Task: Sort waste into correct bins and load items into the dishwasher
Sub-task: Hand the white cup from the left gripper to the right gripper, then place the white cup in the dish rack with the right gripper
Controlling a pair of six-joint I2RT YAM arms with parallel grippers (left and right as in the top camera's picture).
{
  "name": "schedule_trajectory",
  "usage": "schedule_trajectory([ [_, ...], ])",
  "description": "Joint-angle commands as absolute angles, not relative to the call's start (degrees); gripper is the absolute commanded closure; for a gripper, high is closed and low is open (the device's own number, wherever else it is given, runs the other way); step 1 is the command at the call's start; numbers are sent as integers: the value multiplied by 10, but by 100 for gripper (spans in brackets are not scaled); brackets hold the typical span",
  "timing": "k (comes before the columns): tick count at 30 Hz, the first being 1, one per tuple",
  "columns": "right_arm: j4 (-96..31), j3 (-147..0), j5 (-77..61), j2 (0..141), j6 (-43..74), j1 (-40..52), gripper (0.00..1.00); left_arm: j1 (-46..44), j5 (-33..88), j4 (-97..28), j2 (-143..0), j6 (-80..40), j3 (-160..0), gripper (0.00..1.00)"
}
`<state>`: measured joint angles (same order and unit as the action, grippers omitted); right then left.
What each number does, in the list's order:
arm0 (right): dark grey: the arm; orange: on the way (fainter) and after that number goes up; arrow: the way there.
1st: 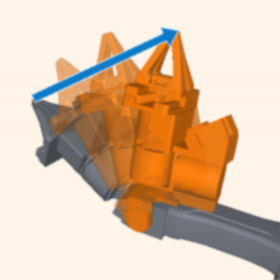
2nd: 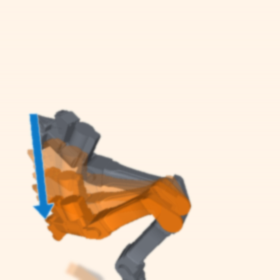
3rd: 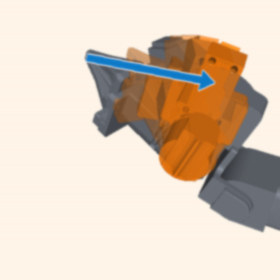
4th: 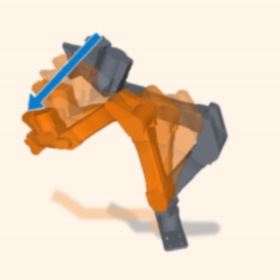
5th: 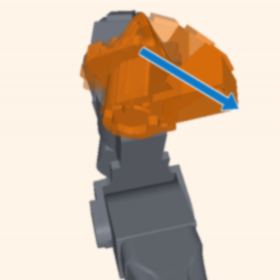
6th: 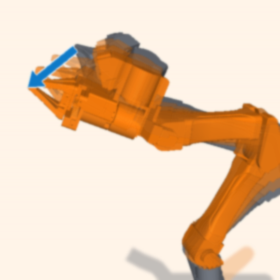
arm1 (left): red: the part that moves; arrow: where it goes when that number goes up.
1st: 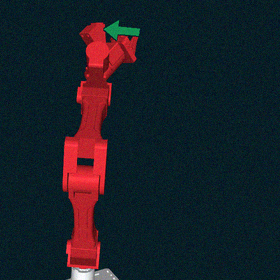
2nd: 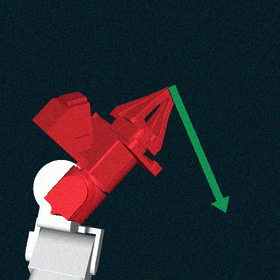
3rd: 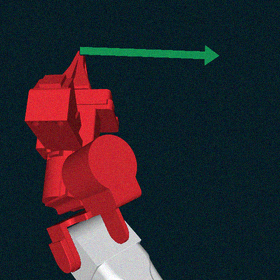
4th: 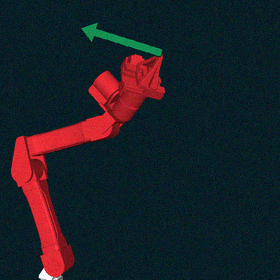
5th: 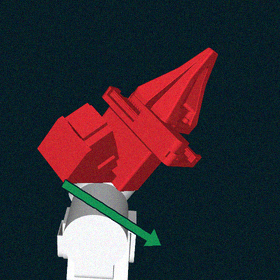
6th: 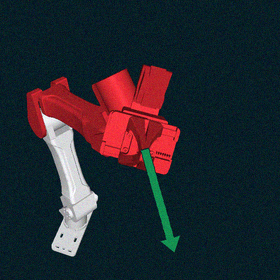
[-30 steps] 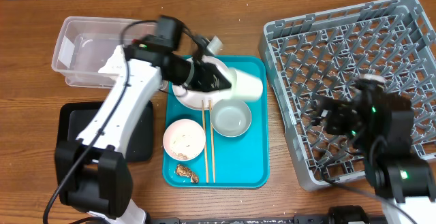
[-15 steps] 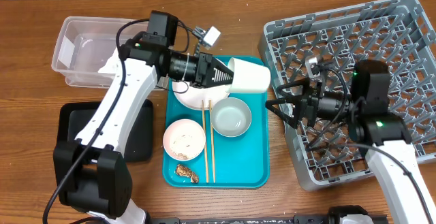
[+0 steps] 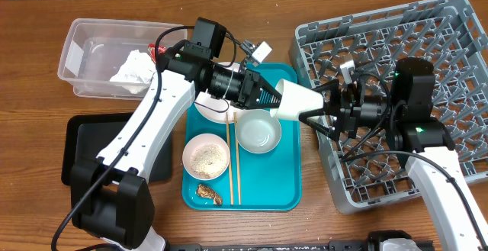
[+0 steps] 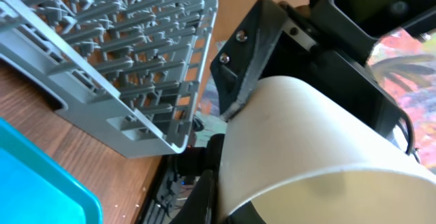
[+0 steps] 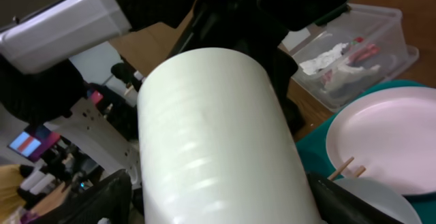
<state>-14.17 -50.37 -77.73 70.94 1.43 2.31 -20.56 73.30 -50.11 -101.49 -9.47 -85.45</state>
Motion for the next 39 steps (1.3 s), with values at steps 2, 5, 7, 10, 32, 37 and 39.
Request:
schedule_trajectory([
  [2, -138, -515, -813, 708, 15, 25, 27, -208, 714, -488, -1016, -126, -864, 96],
  [5, -138, -515, -813, 708, 15, 25, 37, -208, 713, -479, -1016, -138, -864, 96],
  [7, -138, -515, -812, 708, 15, 25, 43, -208, 712, -480, -1016, -138, -864, 96],
  [10, -138, -515, -811, 708, 15, 25, 52, -208, 687, -481, -1016, -138, -864, 89],
  [32, -508, -697, -175, 702, 93, -111, 93, -157, 109, -646, -993, -158, -864, 43],
  [37, -591, -768, -51, 722, 108, -228, 95, -157, 70, -644, -969, -156, -864, 42],
  [39, -623, -768, -14, 740, 109, -284, 95, -157, 70, -639, -961, -154, -864, 42],
])
